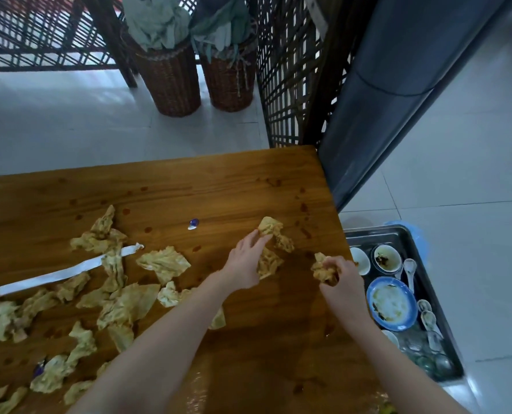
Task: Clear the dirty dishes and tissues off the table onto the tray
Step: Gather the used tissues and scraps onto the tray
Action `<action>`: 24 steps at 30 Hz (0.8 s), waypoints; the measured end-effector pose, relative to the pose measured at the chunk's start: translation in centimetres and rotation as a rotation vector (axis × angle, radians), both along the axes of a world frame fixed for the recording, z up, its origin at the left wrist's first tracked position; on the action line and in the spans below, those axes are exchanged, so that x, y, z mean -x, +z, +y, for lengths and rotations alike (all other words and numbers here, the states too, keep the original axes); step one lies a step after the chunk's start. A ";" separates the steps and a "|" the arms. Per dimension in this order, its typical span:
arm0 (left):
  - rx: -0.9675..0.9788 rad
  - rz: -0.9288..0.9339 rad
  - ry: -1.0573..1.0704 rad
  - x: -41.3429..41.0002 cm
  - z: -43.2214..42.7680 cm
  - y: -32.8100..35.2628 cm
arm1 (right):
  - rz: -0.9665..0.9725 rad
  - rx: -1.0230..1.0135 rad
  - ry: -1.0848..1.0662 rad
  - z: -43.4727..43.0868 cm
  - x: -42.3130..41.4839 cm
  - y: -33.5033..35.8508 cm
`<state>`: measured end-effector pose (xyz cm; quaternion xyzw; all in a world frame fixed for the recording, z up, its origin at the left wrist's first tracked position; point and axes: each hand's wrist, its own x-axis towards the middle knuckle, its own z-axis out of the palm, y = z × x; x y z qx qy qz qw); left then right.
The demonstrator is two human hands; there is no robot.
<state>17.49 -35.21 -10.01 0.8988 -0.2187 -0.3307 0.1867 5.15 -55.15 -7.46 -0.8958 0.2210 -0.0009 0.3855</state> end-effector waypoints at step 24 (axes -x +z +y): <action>0.008 -0.033 -0.142 -1.6 -0.4 -0.6 | 0.009 -0.044 -0.107 -3.0 3.0 -0.3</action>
